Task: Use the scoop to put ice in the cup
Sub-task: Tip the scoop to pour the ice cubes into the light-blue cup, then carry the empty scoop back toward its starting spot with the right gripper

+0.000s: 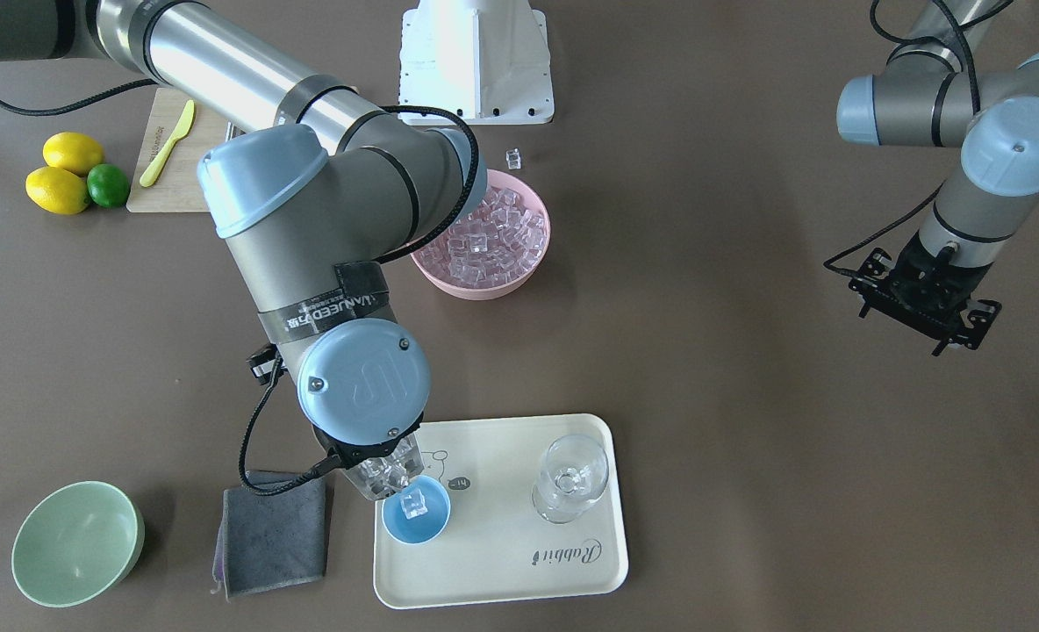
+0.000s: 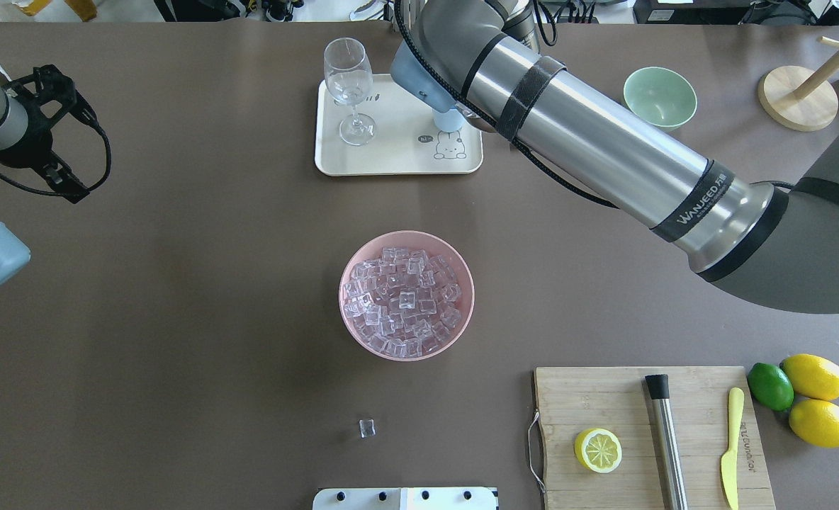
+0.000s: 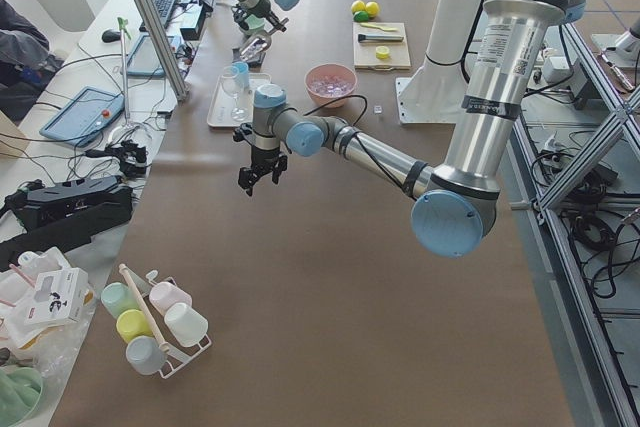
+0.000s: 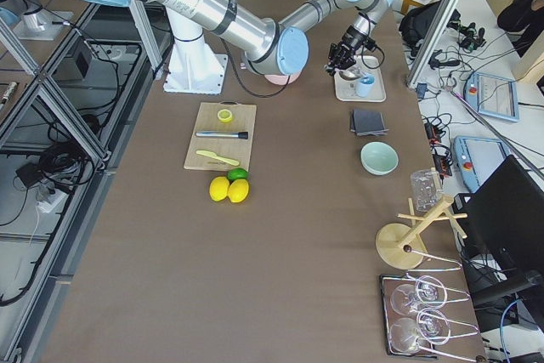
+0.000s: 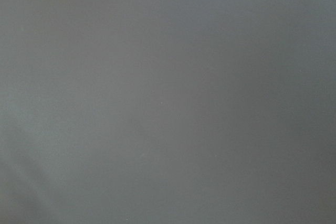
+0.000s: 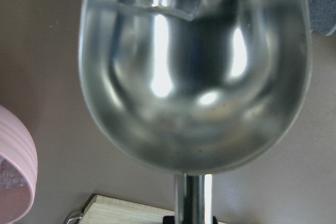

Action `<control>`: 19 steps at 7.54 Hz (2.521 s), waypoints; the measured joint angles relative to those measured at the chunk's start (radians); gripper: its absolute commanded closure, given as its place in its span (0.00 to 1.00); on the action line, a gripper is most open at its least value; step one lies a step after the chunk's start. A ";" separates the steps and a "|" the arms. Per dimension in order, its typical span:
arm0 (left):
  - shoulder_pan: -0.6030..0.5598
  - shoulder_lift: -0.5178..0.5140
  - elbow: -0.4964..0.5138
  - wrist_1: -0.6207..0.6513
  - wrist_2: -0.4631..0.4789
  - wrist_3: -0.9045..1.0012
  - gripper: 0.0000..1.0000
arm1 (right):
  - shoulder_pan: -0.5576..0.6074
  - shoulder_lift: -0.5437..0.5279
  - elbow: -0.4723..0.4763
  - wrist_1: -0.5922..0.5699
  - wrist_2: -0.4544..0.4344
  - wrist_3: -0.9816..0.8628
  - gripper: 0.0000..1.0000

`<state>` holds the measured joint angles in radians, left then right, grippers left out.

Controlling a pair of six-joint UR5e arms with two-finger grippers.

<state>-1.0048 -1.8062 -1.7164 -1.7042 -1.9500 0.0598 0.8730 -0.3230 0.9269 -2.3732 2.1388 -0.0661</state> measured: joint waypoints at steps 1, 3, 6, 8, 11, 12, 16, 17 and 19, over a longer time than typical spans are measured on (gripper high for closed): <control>0.000 0.000 0.000 0.000 0.000 -0.001 0.02 | -0.001 0.016 -0.029 -0.007 -0.008 -0.009 1.00; 0.000 0.001 0.000 0.000 0.000 -0.001 0.02 | -0.002 0.049 -0.079 -0.014 -0.025 -0.028 1.00; 0.001 0.001 -0.001 0.000 0.000 -0.001 0.02 | -0.002 0.060 -0.096 -0.015 -0.032 -0.035 1.00; 0.002 0.001 -0.001 0.000 0.000 -0.001 0.02 | -0.001 0.047 -0.066 -0.016 -0.032 -0.045 1.00; -0.021 0.030 -0.021 -0.001 -0.025 -0.006 0.02 | 0.047 -0.069 0.191 -0.077 -0.029 -0.038 1.00; -0.064 0.069 -0.032 -0.001 -0.076 -0.008 0.02 | 0.059 -0.130 0.306 -0.108 -0.031 -0.021 1.00; -0.382 0.301 -0.042 0.001 -0.334 -0.005 0.02 | 0.085 -0.475 0.728 -0.124 -0.057 0.177 1.00; -0.459 0.340 -0.041 0.003 -0.350 -0.005 0.02 | 0.085 -0.581 0.805 -0.078 -0.062 0.238 1.00; -0.553 0.387 -0.027 0.006 -0.369 -0.009 0.02 | 0.083 -0.731 0.869 0.052 -0.068 0.386 1.00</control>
<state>-1.5577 -1.4194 -1.7438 -1.6987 -2.3195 0.0510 0.9558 -1.0545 1.7956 -2.3209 2.0712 0.3202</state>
